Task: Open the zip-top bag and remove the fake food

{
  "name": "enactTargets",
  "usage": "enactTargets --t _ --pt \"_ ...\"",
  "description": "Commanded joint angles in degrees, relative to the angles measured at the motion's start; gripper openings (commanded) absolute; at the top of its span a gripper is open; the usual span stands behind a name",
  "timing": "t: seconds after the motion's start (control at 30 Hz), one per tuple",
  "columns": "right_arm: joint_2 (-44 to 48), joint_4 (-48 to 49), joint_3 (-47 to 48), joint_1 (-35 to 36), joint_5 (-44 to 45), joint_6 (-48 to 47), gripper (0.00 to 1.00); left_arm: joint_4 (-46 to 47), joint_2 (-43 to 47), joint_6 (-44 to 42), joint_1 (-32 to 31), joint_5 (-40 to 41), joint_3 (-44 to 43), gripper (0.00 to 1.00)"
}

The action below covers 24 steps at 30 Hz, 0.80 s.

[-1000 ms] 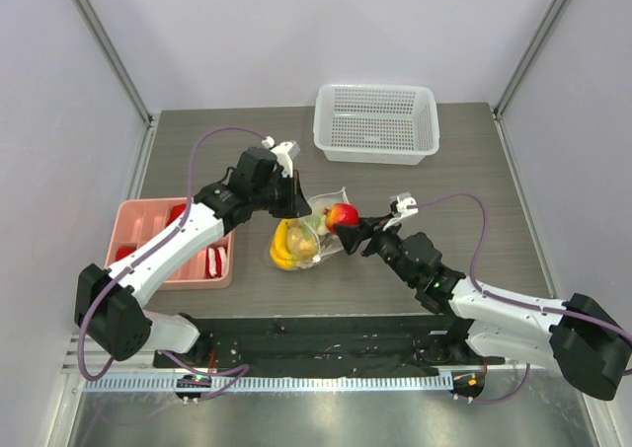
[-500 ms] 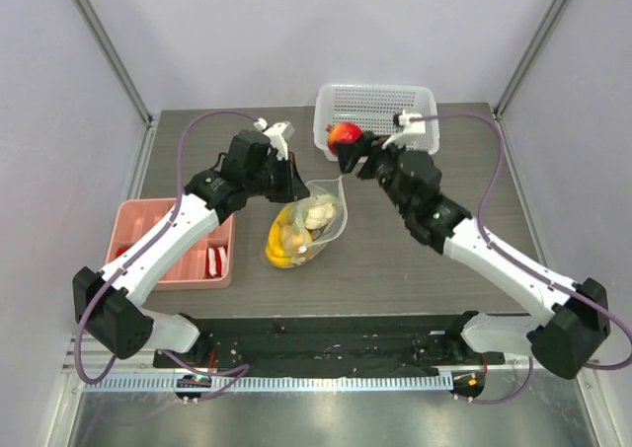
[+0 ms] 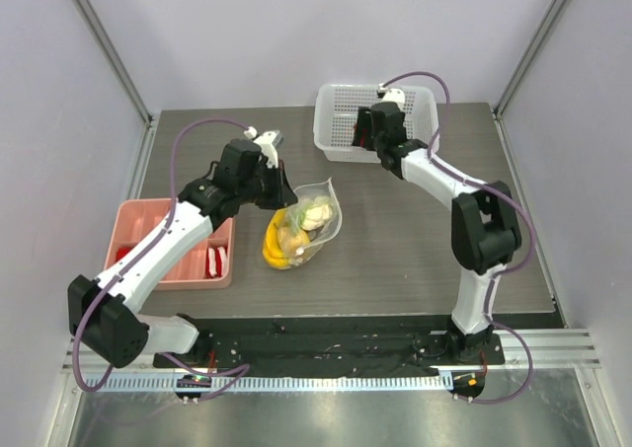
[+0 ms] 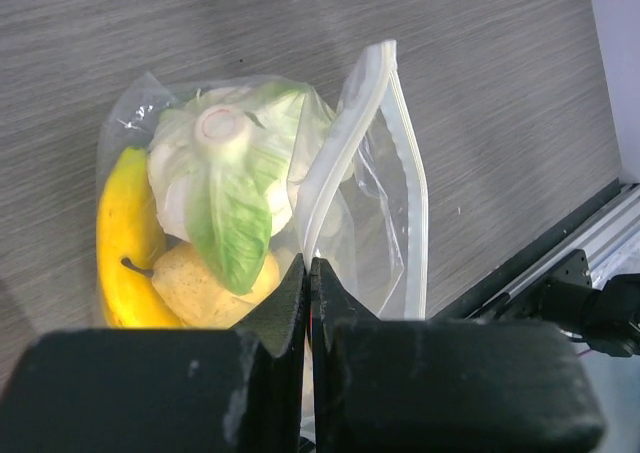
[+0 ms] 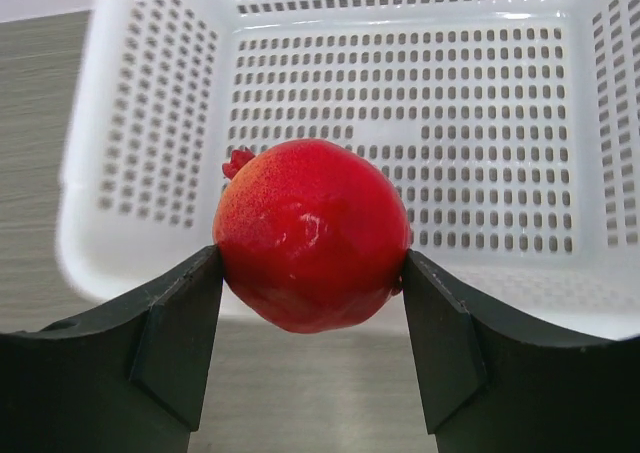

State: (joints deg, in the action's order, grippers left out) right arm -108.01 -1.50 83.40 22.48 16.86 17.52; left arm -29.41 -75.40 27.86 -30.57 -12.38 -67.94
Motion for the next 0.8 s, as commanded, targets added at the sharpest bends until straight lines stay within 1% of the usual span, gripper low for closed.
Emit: enactTargets --t 0.0,0.07,0.17,0.2,0.23,0.3,0.33,0.43,0.47,0.5,0.6,0.67,0.7,0.73,0.77 --pt "-4.9 -2.2 8.3 -1.4 0.6 -4.0 0.15 1.2 3.1 -2.4 0.3 3.5 -0.2 0.0" --pt "-7.5 -2.9 10.6 -1.7 0.7 -4.5 0.16 1.7 3.6 -2.2 0.3 3.5 0.4 0.0" --pt "-9.4 -5.8 13.2 -1.9 -0.2 -4.5 0.4 1.7 3.3 -2.5 0.3 3.5 0.3 0.0" --pt "-9.5 -6.1 13.7 -1.9 -0.2 -4.6 0.57 1.2 3.2 -2.4 0.3 3.7 0.1 0.0" --pt "-9.2 -6.3 13.7 -2.0 -0.2 -4.7 0.61 1.1 3.2 -2.5 0.3 4.0 0.1 0.0" --pt "-8.6 -7.3 13.8 -2.0 -0.2 -4.8 0.78 1.5 3.2 -2.3 0.3 3.9 0.3 0.0" --pt "-8.0 -7.7 13.8 -1.9 -0.4 -4.9 0.83 1.8 3.3 -2.3 0.3 3.6 0.5 0.0" --pt "-4.9 -10.2 13.5 -1.8 -1.2 -4.8 0.87 1.9 3.1 -2.2 0.3 3.2 0.5 0.0" --pt "-2.6 -11.0 13.0 -1.6 -0.9 -4.7 0.89 1.9 2.9 -2.1 0.3 3.0 0.5 0.0" --pt "-1.4 -11.0 11.5 -1.6 -0.4 -4.7 0.96 1.8 2.8 -1.9 0.3 2.9 0.5 0.0" --pt "1.9 -13.7 10.6 -1.5 0.3 -5.2 0.97 1.9 2.5 -2.0 0.3 2.5 0.5 0.0" --pt "4.8 -15.3 8.9 -0.8 -1.6 -3.5 0.97 1.9 2.5 -1.8 0.3 2.5 0.5 0.0" --pt "9.0 -15.2 4.9 0.0 -2.5 -2.8 0.97 1.9 2.4 -1.9 0.3 2.5 0.5 0.0" --pt "11.2 -14.8 2.4 1.1 -3.3 -2.2 0.97 1.8 2.6 -2.1 0.3 2.8 0.5 0.0" --pt "13.5 -13.9 -0.1 4.3 -3.3 -2.2 0.94 1.7 2.7 -2.1 0.3 3.0 0.5 0.0"
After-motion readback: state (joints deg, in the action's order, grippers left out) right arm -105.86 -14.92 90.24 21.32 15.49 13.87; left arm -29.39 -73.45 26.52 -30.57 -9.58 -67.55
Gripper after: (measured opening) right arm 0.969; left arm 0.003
